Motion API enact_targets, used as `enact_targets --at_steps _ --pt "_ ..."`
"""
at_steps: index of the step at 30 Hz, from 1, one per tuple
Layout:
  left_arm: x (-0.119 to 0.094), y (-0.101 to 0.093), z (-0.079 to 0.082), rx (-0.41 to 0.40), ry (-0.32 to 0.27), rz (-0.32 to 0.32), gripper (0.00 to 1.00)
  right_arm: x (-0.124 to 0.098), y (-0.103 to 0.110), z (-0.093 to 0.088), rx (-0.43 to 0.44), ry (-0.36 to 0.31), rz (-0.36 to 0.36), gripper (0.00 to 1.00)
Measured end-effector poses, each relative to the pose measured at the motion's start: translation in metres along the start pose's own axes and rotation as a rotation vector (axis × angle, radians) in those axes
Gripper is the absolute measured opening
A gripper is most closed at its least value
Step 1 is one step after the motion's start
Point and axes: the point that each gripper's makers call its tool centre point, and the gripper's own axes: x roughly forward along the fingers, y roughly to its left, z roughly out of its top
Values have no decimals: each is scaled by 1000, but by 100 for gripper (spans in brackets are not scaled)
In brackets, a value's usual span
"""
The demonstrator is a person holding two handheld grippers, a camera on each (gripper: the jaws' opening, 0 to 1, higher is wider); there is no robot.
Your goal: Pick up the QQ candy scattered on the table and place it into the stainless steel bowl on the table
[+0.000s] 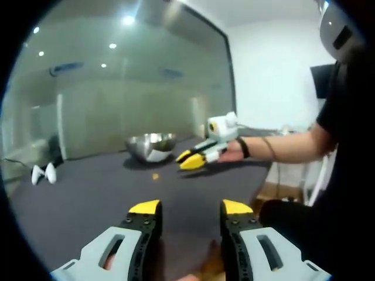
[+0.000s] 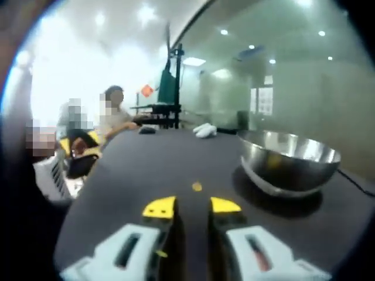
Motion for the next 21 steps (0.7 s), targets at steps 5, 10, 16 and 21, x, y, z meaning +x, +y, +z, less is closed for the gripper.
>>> enact_targets --at_steps 5,10,16,21 --pt "-4 0 -3 -2 4 4 41 26 5 2 -21 21 49 22" --pt "-8 4 -4 -7 3 18 41 45 4 2 -39 55 65 22" --pt "-13 7 -4 -11 -2 25 41 58 1 1 -23 67 67 22" --pt "-15 8 -1 -22 -12 20 41 64 1 -5 -28 89 75 21"
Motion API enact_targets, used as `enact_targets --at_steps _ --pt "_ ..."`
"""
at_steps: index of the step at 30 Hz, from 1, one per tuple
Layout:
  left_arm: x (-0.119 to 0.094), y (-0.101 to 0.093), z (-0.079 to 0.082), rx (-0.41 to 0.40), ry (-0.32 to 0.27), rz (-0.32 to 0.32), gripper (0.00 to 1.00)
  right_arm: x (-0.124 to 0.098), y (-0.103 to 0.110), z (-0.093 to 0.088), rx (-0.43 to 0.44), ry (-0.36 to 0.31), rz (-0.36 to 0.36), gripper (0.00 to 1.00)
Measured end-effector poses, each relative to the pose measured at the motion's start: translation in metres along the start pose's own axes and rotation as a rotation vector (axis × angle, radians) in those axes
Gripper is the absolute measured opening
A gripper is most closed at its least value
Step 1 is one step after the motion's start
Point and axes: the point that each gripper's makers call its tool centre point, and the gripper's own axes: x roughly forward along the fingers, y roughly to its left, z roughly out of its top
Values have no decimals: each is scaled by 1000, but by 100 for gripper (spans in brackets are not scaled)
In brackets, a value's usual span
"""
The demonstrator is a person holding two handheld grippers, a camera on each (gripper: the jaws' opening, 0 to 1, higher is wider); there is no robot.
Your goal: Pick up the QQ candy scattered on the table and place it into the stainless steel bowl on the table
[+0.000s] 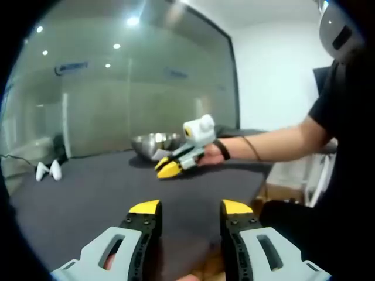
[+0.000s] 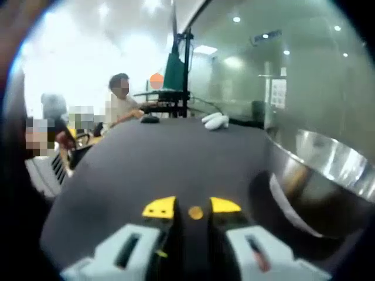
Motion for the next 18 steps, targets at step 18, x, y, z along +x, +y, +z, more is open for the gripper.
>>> enact_targets --at_steps 18 --pt "0 4 0 -4 7 8 41 4 -4 -7 17 17 4 10"
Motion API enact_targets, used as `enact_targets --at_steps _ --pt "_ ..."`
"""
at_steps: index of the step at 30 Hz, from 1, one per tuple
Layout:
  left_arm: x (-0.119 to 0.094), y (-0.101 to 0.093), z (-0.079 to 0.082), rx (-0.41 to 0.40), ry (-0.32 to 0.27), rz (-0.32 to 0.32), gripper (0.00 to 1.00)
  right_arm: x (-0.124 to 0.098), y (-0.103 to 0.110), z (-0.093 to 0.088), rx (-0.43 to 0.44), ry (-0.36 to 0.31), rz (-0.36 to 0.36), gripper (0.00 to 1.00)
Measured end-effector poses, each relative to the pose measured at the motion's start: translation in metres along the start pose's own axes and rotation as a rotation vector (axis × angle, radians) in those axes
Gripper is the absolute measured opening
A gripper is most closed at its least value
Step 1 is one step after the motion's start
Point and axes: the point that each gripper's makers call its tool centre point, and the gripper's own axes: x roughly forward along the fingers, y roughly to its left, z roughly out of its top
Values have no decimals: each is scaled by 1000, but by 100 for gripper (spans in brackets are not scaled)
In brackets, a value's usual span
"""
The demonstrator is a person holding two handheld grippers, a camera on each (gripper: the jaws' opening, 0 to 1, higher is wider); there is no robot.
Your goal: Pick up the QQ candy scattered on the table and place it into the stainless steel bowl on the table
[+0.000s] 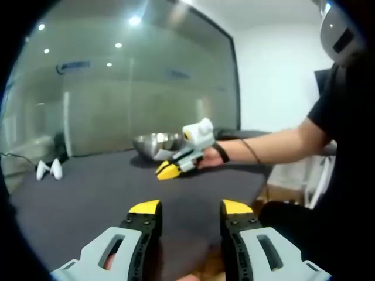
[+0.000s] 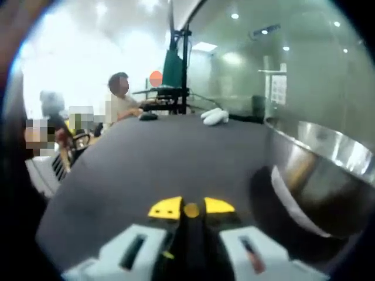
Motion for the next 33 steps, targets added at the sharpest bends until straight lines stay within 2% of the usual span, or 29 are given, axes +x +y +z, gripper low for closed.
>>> enact_targets --at_steps 11,13,16,20,23,26,30,32,33 --pt "2 0 -2 5 11 2 41 -2 1 3 -14 -2 2 10" --pt "2 -1 -3 9 16 2 41 -7 5 13 3 -23 14 10" --pt "2 -2 -2 8 13 -4 41 -17 14 34 -37 -57 44 10" --pt "5 -2 -1 13 12 -4 41 -36 11 64 -63 -118 36 10" --pt "7 -3 2 14 1 -8 41 -50 -1 82 -79 -160 -5 10" --pt "9 -8 3 19 -1 -20 41 -62 -22 87 -78 -167 -49 10" --pt "10 -12 3 23 0 -31 41 -75 -62 91 -68 -172 -185 10" --pt "10 -13 3 24 0 -34 41 -83 -96 90 -131 -154 -291 10" --pt "11 -14 4 26 1 -36 41 -85 -109 85 -106 -133 -326 10"
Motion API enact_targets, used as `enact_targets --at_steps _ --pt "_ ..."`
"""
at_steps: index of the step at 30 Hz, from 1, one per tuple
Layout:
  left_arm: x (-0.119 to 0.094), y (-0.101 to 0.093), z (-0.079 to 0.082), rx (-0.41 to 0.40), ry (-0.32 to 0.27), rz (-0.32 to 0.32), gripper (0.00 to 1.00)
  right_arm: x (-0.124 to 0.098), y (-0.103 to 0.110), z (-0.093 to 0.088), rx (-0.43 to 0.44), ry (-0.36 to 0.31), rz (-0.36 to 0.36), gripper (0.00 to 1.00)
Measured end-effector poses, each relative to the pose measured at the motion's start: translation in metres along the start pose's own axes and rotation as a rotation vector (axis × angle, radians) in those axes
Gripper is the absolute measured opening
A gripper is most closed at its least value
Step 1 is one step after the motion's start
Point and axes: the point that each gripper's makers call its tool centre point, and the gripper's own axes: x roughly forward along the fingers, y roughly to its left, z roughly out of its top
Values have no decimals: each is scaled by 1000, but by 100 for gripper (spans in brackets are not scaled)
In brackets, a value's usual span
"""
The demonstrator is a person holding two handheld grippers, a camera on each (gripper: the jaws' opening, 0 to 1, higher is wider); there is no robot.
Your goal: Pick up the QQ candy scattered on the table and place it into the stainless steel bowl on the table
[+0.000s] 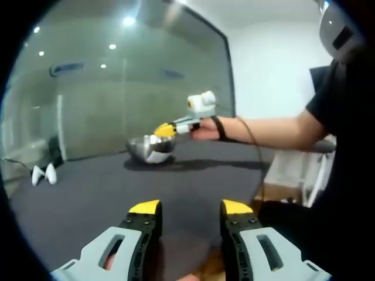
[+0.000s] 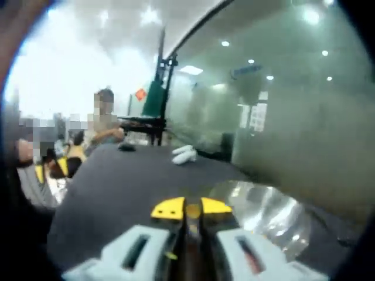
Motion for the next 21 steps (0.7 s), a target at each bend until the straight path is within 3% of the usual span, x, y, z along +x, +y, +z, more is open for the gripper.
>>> enact_targets --at_steps 9,13,21 --pt "3 -3 6 17 0 -12 41 4 -47 -3 82 -18 -105 10" --pt "2 -3 7 19 0 -11 41 9 -58 -13 102 -4 -133 10" --pt "0 -2 4 14 10 -2 41 3 -57 -18 142 -2 -163 10"
